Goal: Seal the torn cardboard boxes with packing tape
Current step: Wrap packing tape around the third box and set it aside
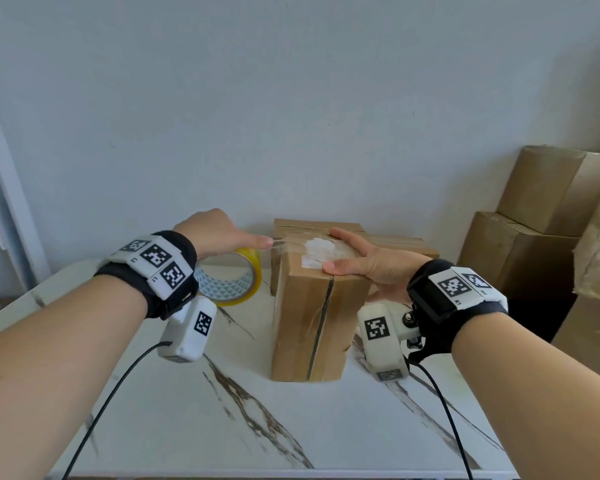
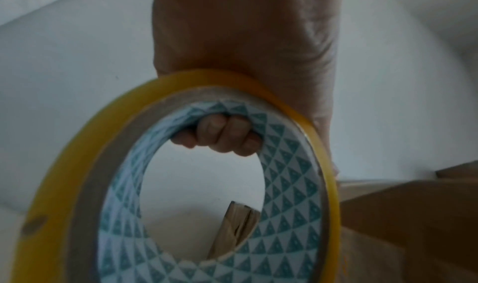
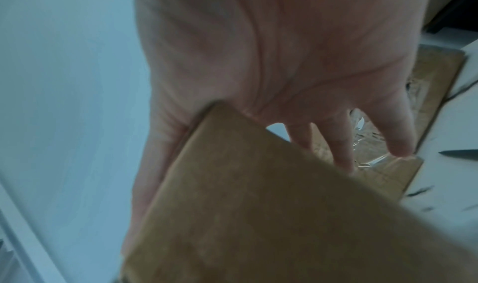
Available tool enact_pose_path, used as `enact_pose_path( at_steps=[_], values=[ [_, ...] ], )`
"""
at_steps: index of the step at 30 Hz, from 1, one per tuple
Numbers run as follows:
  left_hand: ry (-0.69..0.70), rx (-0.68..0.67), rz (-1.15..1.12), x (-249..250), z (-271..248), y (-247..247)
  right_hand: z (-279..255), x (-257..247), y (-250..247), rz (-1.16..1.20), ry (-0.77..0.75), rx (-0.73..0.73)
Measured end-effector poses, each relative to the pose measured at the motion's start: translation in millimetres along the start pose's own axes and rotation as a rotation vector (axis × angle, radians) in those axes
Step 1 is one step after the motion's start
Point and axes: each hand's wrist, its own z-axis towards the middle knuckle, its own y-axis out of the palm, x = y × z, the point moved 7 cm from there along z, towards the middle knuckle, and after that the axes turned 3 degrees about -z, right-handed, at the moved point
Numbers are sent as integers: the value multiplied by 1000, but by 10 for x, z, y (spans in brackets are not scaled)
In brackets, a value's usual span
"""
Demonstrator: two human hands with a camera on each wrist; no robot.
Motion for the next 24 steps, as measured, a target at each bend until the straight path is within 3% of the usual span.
enact_pose_path(
  at_steps=[8, 13, 18, 24],
  values=[
    [-11, -181, 22, 53, -84, 356, 7, -75, -34, -127, -6, 81],
    [-50, -165, 0, 5, -71, 352, 94, -287, -142, -245, -90, 430],
    [-47, -169, -34, -2, -61, 385, 226, -131, -229, 51, -96, 408],
    [-68, -173, -41, -47, -2, 411, 186, -172, -254, 51, -143, 475]
  ],
)
